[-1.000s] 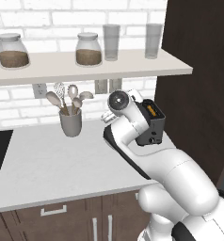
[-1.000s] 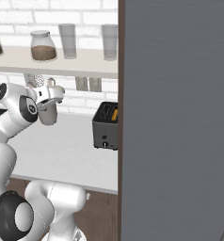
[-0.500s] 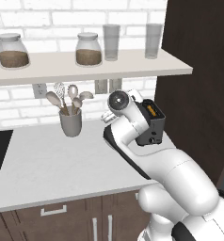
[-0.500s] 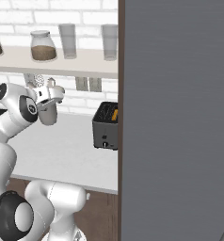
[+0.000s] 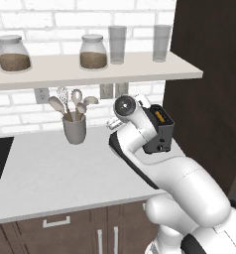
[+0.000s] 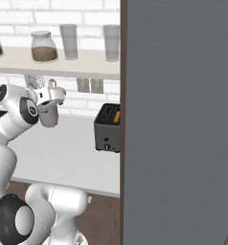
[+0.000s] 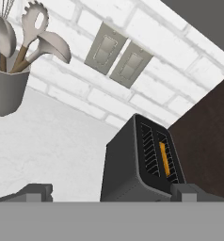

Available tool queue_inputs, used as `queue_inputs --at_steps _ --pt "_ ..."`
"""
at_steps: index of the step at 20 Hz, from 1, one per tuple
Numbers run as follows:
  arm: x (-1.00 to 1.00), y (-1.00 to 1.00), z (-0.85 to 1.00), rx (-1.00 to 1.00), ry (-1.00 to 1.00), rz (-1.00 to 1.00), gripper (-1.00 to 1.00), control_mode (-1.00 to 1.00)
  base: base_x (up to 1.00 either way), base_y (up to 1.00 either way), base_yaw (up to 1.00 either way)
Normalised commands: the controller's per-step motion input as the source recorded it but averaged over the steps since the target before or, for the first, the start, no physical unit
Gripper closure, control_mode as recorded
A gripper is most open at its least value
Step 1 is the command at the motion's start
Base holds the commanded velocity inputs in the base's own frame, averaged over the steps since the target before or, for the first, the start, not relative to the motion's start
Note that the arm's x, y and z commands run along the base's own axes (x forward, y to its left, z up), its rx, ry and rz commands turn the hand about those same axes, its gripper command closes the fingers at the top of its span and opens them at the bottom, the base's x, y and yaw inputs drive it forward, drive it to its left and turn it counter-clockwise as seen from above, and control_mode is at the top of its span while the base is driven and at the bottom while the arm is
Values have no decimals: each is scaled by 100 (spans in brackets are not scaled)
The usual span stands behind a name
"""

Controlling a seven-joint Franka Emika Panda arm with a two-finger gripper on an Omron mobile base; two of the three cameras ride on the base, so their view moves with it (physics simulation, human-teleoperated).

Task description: Start the toaster. Once the lever pops up, take the bread to the plate on the dining counter.

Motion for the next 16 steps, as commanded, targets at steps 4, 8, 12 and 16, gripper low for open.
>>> queue_inputs --at_steps 4,8,12,16 --pt "0 0 0 0 0 0 -100 -100 0 0 0" --pt "0 0 0 0 0 0 -100 -100 0 0 0" --pt "0 0 0 0 0 0 -100 -100 0 0 0" --pt "0 0 0 0 0 0 -100 -100 0 0 0"
